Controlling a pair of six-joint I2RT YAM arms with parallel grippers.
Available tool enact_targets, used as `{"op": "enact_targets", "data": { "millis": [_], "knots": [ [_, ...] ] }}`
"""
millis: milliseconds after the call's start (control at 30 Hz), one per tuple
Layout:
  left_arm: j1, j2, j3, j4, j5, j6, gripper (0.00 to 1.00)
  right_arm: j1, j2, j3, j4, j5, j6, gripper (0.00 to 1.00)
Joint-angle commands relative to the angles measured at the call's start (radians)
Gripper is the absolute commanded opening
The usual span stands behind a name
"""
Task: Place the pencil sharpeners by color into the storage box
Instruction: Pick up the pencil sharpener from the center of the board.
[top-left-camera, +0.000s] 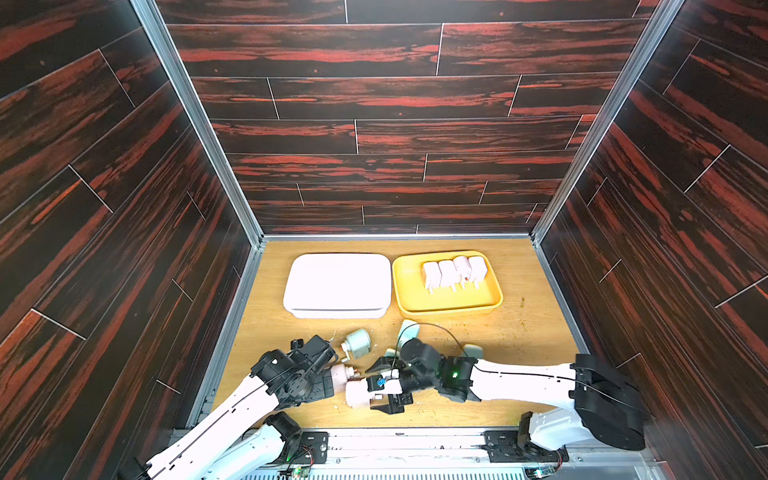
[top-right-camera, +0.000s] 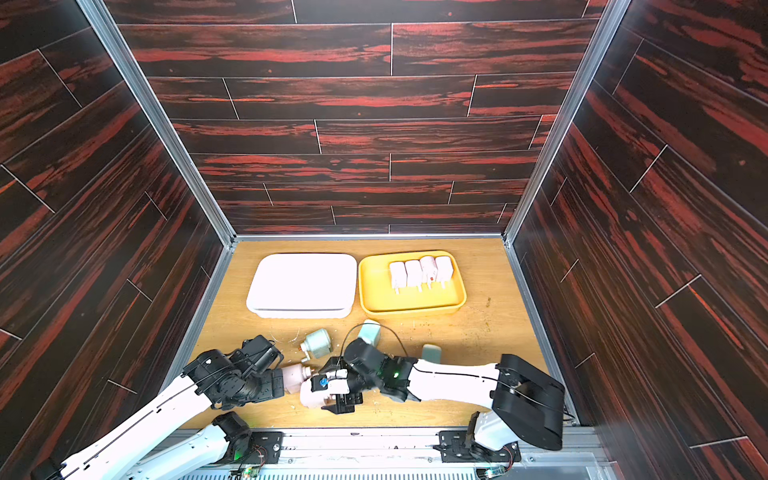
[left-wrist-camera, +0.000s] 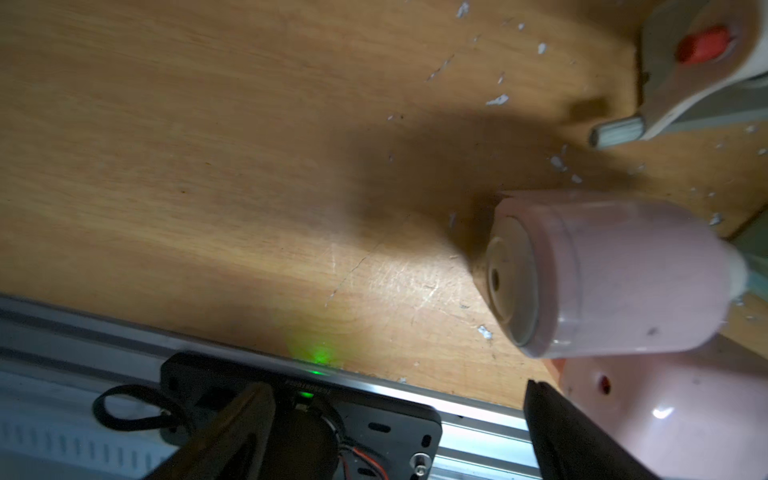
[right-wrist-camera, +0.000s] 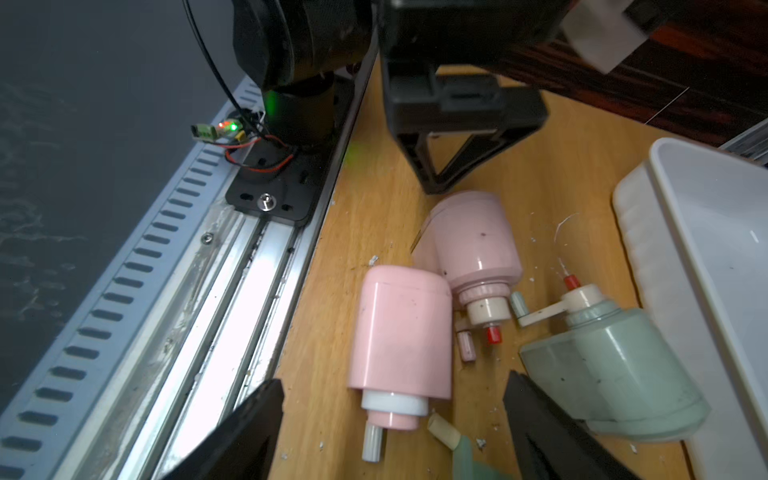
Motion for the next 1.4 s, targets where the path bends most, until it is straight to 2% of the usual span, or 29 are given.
{"op": "enact_targets", "data": {
  "millis": [0,233,333,500,833,1100,1133,1200,1367],
  "knots": [
    [-0.004,0.024,-0.001,0.012,0.038,-0.039,1.0,0.019,0.042,0.051,-0.061,0.101,0.025,0.85],
    [-0.004,0.039,-0.021,0.094,0.018,-0.055,1.0,0.054,0.133,0.11,-0.063,0.253,0.082,0.82],
    [-0.004,0.049,-0.015,0.08,0.028,-0.055,1.0,0.062,0.159,0.129,-0.082,0.23,0.057,0.82],
    [-0.004,0.047,-0.015,0.077,0.016,-0.055,1.0,0.073,0.208,0.179,-0.166,0.137,0.028,0.73],
    [-0.004,0.051,-0.016,0.085,0.015,-0.054,1.0,0.073,0.255,0.219,-0.195,0.118,0.041,0.66],
    [-0.004,0.056,-0.012,0.087,0.003,-0.054,1.0,0.073,0.241,0.218,-0.222,0.074,0.036,0.29],
    [-0.004,0.057,-0.011,0.082,0.004,-0.054,1.0,0.073,0.234,0.215,-0.229,0.066,0.027,0.22],
    [-0.004,0.056,-0.004,0.066,-0.004,-0.054,1.0,0.071,0.225,0.216,-0.247,0.062,0.015,0.0],
    [-0.004,0.04,0.072,-0.011,-0.042,-0.043,1.0,0.066,0.186,0.221,-0.308,0.049,-0.022,0.0]
  ]
}}
